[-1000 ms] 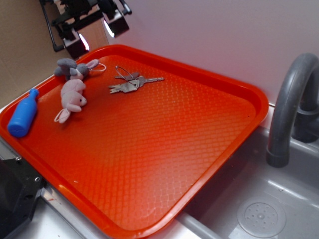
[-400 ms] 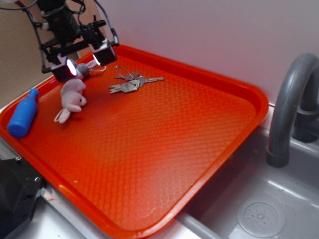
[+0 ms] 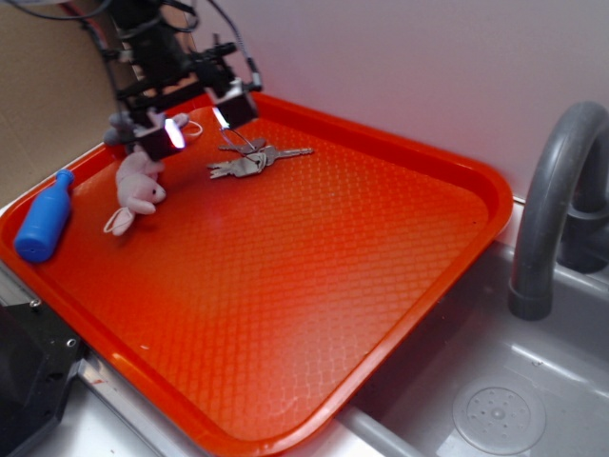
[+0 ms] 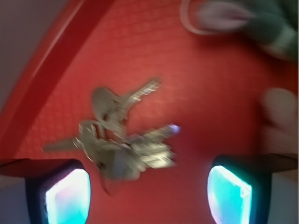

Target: Grab the silver keys.

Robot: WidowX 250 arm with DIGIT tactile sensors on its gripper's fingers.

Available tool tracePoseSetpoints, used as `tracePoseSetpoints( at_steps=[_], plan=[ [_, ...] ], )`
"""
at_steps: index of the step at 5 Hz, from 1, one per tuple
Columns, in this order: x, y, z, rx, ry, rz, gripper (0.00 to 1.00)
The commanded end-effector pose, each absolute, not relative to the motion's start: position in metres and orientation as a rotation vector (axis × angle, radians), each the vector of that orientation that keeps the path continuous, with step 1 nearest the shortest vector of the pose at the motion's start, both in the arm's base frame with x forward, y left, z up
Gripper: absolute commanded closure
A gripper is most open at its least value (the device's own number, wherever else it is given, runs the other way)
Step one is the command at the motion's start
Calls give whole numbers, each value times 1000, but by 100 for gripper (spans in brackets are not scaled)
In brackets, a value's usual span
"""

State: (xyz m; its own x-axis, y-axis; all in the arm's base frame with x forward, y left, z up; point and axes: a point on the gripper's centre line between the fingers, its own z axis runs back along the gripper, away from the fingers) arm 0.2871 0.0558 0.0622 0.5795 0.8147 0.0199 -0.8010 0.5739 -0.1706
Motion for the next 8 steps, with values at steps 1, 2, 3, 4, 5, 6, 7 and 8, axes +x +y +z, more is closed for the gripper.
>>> tracePoseSetpoints(
  at_steps=[1, 2, 3, 4, 5, 6, 7, 8],
  plan=[
    [308, 55, 55, -113, -168, 898, 29],
    [312, 56, 52, -83, -151, 880, 100],
    [314, 56, 53, -81, -140, 861, 100],
    [316, 58, 61, -83, -120, 815, 100],
    [310, 56, 111, -129, -131, 584, 100],
    [290, 35, 161, -123, -157, 331, 100],
    [266, 7, 210, -36, -186, 72, 100],
    [239, 9, 259, -126, -246, -134, 100]
  ],
)
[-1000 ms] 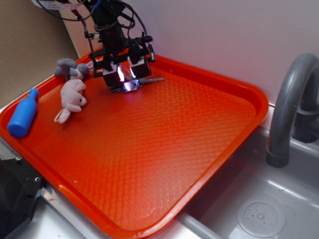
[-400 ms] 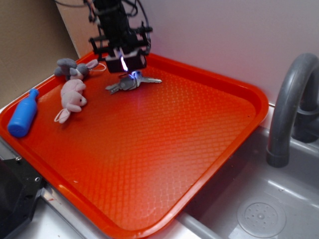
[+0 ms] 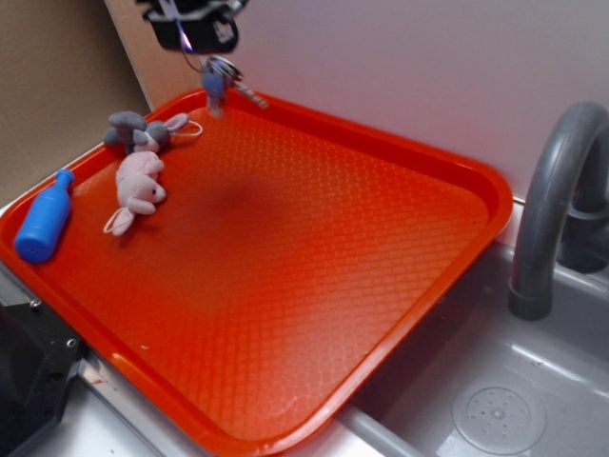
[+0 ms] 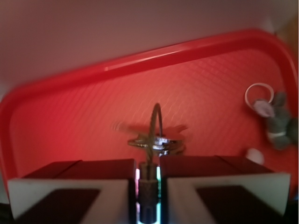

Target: Grab the silver keys.

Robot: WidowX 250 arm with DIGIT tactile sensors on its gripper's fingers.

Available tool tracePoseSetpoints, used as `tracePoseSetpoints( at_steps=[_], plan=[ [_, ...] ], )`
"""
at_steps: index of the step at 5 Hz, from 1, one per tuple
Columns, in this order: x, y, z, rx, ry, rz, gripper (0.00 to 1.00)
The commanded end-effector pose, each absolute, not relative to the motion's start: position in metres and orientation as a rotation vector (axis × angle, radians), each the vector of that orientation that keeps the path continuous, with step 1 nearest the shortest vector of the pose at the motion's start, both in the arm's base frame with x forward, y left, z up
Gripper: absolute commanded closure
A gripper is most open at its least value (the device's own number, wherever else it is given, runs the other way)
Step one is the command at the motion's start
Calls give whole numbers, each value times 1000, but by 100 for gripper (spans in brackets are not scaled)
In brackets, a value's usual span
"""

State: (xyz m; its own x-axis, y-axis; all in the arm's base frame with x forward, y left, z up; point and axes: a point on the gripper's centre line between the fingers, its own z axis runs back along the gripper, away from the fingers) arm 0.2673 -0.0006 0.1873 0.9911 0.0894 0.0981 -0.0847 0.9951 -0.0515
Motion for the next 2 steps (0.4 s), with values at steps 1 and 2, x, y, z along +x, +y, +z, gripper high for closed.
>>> tracePoseSetpoints(
  at_steps=[1, 2],
  plan=[
    [228, 11, 299, -108, -258, -112, 100],
    [226, 11, 293, -63, -253, -101, 100]
  ],
)
